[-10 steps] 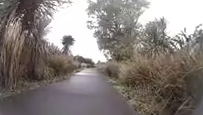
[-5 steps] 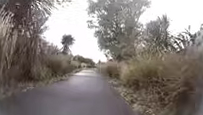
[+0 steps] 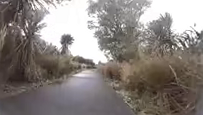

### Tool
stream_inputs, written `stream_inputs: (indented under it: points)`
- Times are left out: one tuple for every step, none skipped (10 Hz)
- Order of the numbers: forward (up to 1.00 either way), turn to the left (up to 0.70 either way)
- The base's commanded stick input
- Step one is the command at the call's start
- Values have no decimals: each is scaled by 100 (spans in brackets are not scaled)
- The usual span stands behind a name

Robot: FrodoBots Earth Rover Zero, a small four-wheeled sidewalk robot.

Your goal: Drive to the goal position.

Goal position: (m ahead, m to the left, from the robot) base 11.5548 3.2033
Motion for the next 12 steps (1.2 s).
stream_inputs:
  points:
    - [70, 0]
    - [70, 0]
    - [70, 0]
    - [70, 0]
    - [70, 0]
    - [70, 10]
    - [70, 32]
    - [70, 0]
    - [70, 0]
    - [70, 0]
    - [70, 0]
    - [70, 0]
